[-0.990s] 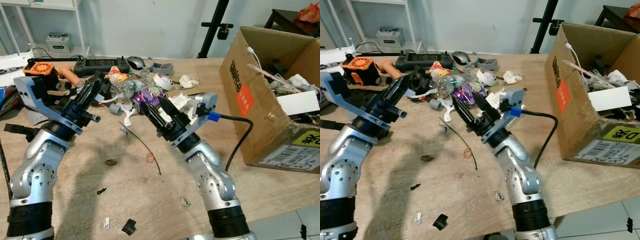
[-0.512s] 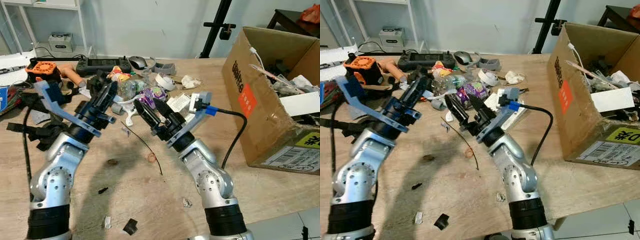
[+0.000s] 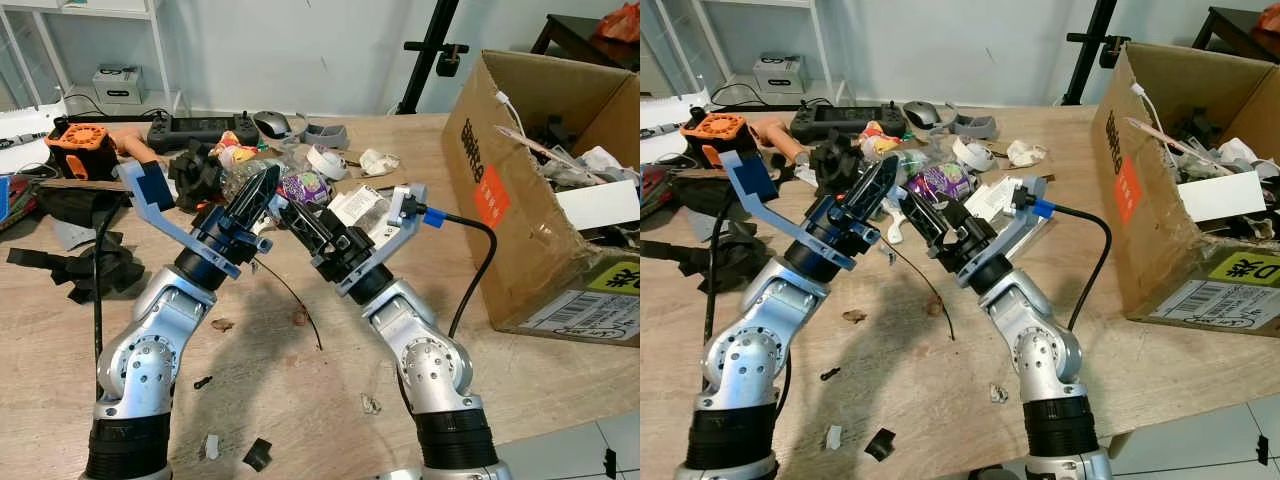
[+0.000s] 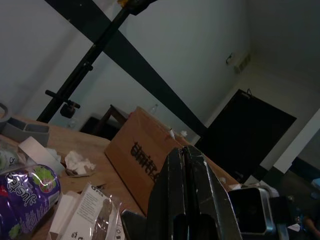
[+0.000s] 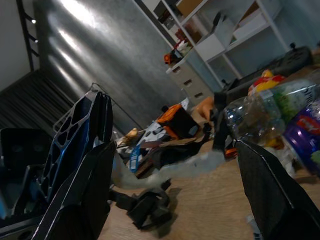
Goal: Picking trash to rubbish bin
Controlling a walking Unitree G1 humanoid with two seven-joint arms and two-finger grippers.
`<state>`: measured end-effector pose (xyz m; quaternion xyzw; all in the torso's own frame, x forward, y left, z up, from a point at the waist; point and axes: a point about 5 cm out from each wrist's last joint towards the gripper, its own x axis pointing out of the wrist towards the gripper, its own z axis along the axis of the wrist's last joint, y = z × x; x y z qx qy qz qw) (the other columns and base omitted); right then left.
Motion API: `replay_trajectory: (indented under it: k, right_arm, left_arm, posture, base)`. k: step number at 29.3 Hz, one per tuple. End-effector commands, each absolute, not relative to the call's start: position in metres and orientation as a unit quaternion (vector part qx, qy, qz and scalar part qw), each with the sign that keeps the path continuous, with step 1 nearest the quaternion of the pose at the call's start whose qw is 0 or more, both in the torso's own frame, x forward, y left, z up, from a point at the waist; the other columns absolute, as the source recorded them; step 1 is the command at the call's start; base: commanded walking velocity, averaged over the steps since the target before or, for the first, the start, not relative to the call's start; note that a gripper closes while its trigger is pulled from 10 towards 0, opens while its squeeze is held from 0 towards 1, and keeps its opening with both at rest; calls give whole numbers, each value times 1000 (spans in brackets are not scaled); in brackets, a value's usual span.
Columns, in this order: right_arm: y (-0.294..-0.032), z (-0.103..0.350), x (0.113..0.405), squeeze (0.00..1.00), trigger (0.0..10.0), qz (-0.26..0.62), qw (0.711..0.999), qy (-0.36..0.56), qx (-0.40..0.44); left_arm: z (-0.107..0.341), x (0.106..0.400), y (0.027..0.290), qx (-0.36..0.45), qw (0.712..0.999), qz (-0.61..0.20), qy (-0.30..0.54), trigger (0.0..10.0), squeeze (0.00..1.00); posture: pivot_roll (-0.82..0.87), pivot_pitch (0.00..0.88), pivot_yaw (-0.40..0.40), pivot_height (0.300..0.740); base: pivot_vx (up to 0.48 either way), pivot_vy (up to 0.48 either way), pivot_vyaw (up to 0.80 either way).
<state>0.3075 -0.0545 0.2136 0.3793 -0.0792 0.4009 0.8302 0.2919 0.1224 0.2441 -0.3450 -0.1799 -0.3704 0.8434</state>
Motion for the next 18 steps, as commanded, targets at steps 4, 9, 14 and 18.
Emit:
replay_trajectory:
  k: [4, 9, 14, 18]
  right_arm:
    - [-40, 232, 303, 0, 1451, 429, 798, -95, 412]
    - [-40, 232, 302, 0, 0, 433, 792, -94, 420]
    - [-41, 235, 302, 0, 0, 437, 786, -98, 427]
    - [-41, 238, 302, 0, 0, 441, 780, -103, 432]
  left_arm:
    - [252, 290, 116, -356, 832, -381, -189, 0, 0]
    - [252, 289, 115, -356, 831, -385, -187, 0, 0]
    - [250, 288, 113, -351, 833, -387, -182, 0, 0]
    - [248, 288, 114, -349, 835, -385, -180, 0, 0]
  posture:
    - [6, 174, -40, 740]
    - [6, 174, -40, 740]
    - [8, 166, -41, 740]
    - [10, 159, -44, 740]
  base:
    - [0, 0, 0]
    - [0, 0, 0]
    - [0, 0, 0]
    - [0, 0, 0]
